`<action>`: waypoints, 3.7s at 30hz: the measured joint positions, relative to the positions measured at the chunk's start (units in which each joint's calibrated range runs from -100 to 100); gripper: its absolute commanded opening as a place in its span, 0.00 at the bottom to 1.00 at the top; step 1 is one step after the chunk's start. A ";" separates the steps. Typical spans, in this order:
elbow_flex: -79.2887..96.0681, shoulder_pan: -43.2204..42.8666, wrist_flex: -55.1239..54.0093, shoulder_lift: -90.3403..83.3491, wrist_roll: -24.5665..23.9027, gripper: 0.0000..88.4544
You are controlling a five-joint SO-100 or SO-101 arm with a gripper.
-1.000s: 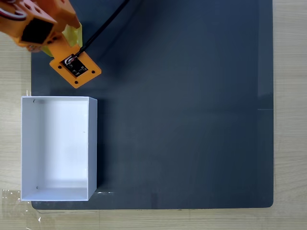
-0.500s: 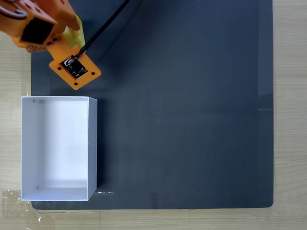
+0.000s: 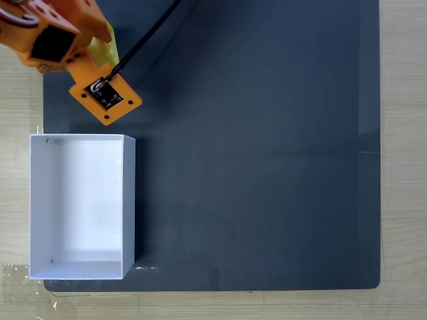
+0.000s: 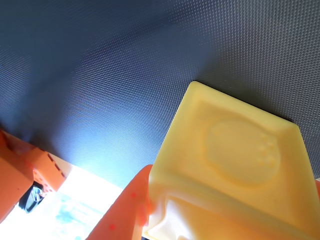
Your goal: Grasp a yellow block and put it in the box
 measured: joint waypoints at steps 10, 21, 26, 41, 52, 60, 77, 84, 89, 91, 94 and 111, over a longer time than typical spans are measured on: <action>1.08 -1.44 1.13 -1.26 1.27 0.32; 1.45 -3.06 1.47 -2.44 1.27 0.24; 1.45 -5.13 1.99 -2.61 1.27 0.24; 1.54 -18.26 2.94 -21.07 1.32 0.25; 1.54 -36.80 1.82 -36.66 1.32 0.25; -0.45 -32.66 -8.74 -39.11 4.33 0.25; -0.90 -16.55 -41.80 -17.78 8.56 0.25; -0.90 -16.91 -45.52 -10.87 8.61 0.25; -0.90 -17.81 -46.56 -7.42 8.61 0.25; -0.90 -18.98 -46.56 -6.15 9.03 0.25; -0.90 -19.70 -46.65 -4.30 10.09 0.25; -1.17 -20.42 -46.91 -1.85 11.41 0.55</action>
